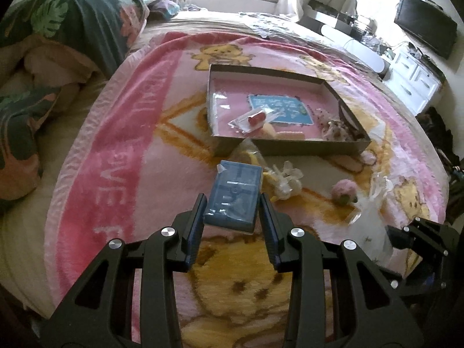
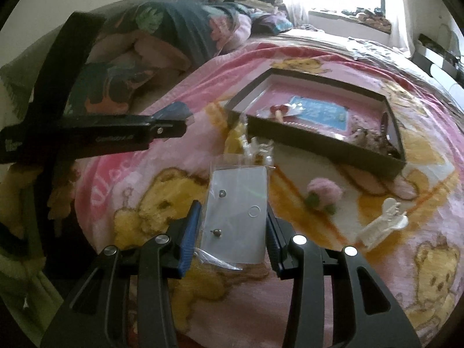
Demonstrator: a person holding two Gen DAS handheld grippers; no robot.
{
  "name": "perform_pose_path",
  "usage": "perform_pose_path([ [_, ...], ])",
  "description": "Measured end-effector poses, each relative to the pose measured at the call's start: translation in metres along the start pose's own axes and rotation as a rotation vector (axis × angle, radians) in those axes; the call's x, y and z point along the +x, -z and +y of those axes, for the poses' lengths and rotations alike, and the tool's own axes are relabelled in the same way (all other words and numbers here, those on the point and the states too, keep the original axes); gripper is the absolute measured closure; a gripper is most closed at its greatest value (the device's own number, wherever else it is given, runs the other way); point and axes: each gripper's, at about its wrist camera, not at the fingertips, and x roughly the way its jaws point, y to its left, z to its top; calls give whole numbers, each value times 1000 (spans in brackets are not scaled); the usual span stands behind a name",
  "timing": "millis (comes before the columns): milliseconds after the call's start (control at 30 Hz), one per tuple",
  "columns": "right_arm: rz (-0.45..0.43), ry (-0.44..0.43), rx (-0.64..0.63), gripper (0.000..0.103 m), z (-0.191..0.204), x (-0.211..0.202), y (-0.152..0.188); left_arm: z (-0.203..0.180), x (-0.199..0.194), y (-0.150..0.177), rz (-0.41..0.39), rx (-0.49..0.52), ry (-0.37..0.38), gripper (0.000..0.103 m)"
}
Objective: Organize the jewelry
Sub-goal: 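Carry the blue box with the left tool while the right tool carries the earring card toward the tray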
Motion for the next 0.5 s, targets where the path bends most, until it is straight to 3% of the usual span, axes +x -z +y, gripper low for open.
perform_pose_path([
  [500,-79,80,106,63,-54,-29,-7,-46,-3,-19,-23,92,22,74],
])
